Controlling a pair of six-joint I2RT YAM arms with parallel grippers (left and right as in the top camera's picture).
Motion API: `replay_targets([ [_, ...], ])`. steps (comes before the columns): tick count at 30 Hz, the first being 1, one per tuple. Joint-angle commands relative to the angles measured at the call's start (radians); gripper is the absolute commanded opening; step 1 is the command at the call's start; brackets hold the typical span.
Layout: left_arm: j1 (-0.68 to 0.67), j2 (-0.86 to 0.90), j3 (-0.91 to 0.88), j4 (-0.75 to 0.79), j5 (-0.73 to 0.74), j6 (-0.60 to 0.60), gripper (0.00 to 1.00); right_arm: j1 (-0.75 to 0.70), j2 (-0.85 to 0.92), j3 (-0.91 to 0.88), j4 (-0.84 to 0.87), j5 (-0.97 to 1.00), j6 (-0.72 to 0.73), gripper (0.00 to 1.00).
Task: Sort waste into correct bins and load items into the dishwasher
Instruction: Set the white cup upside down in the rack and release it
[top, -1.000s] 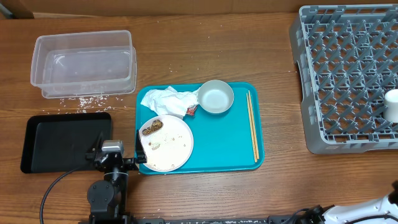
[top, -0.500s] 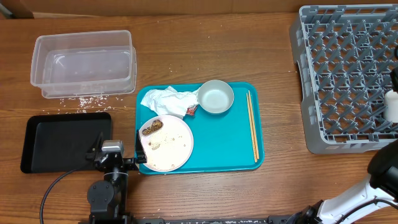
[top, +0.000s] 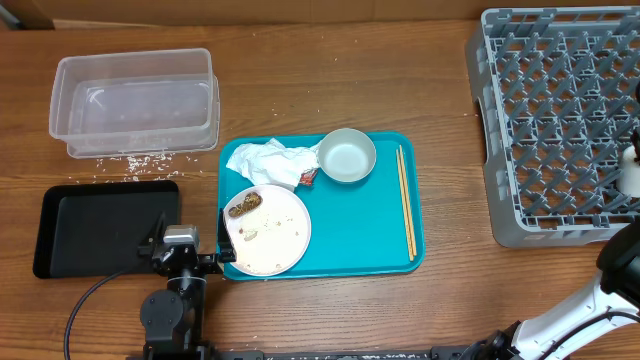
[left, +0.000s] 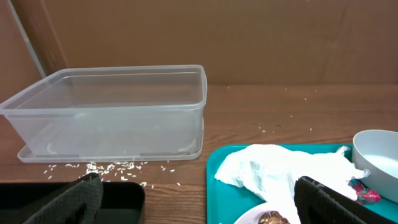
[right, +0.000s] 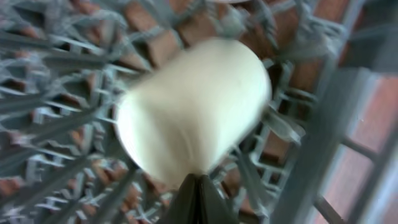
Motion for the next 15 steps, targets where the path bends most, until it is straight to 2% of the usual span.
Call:
replay_targets([
  [1,0.005,-0.010,-0.004,0.002,0.009,-0.006,1.00,-0.016,0.014,0.037,-0.044,0.098,0.112,0.04],
  [6,0.005,-0.010,-0.004,0.002,0.009,-0.006,1.00,-0.046,-0.009,0.109,-0.107,0.096,0.114,0.04],
  [9,0.005,-0.010,-0.004,0.002,0.009,-0.006,1.00,-0.050,-0.029,0.133,-0.105,0.030,0.100,0.04],
  [10,0.005,-0.010,-0.004,0.002,0.009,-0.006,1.00,-0.050,-0.036,0.136,-0.093,-0.012,0.076,0.04],
  [14,0.005,-0.010,-0.004,0.002,0.009,-0.006,1.00,-0.033,-0.046,0.135,0.015,-0.331,-0.188,0.04],
  [15,0.005,-0.010,-0.004,0.002,0.009,-0.006,1.00,-0.025,-0.042,0.132,0.027,-0.356,-0.206,0.04],
])
